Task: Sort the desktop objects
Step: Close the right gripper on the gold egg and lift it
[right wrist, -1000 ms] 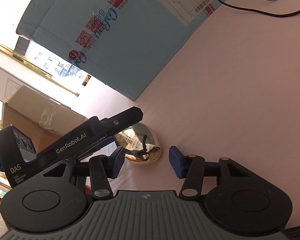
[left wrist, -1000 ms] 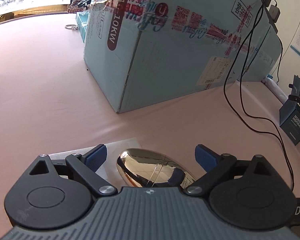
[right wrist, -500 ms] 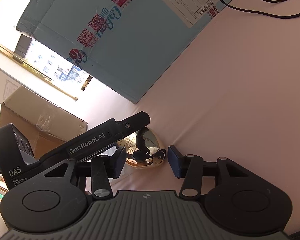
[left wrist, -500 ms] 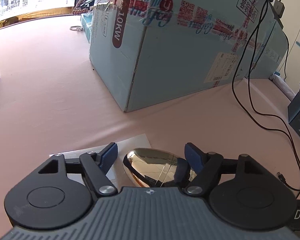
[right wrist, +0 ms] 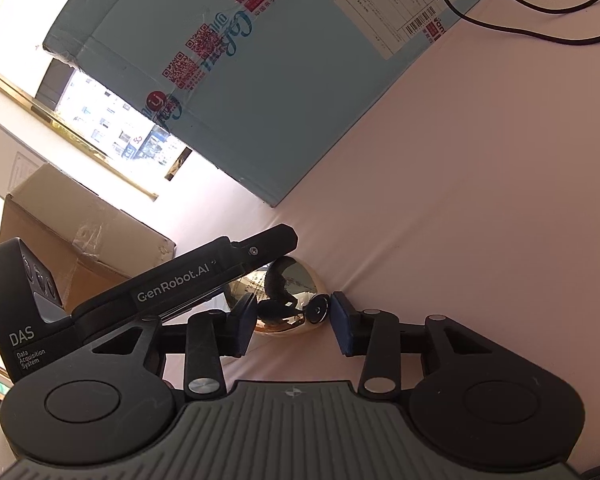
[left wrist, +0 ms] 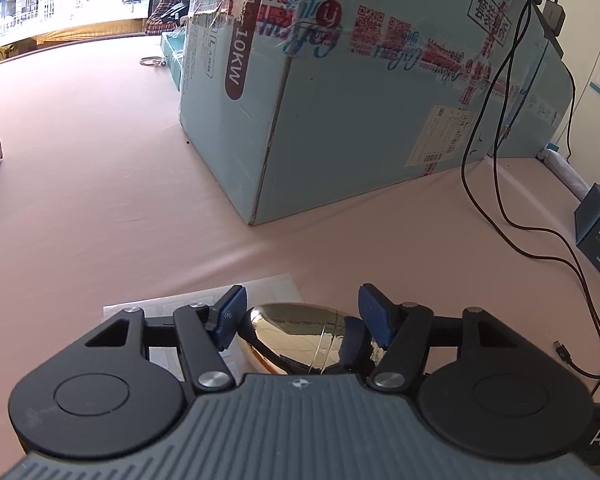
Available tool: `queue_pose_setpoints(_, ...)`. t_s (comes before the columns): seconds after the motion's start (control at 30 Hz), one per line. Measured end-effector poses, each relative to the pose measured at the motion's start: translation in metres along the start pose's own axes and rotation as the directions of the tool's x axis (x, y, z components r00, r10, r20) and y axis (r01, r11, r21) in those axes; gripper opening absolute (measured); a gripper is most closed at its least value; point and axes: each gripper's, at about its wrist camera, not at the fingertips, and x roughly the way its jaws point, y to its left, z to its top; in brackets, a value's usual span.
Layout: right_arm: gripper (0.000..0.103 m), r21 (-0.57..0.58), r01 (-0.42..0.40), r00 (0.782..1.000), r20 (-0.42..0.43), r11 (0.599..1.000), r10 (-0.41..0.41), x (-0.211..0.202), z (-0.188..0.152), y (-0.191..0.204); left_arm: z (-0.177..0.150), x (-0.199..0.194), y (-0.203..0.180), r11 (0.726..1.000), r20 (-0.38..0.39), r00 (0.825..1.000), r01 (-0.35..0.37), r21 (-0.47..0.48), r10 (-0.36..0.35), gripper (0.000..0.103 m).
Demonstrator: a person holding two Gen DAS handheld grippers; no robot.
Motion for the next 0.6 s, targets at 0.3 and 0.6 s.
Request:
queue_pose_setpoints(0.3,0.037,0.001,-0.024,1.000,-0.012,1.000,0.024,-0.002,-0.001,0.001,-0.001,-0.011,-0.006,0.999,0.036,0.999,-0.031,0.029,0.030,0.055)
queue_pose_setpoints(0.6,0.037,-0.011,-0.061,0.998,-0.027,0.998,0.061,-0.008,-0.006,0.006,-0.006,-0.029,-0.007,0.997,0.069,0.997,-0.046,0.062,0.042,0.055)
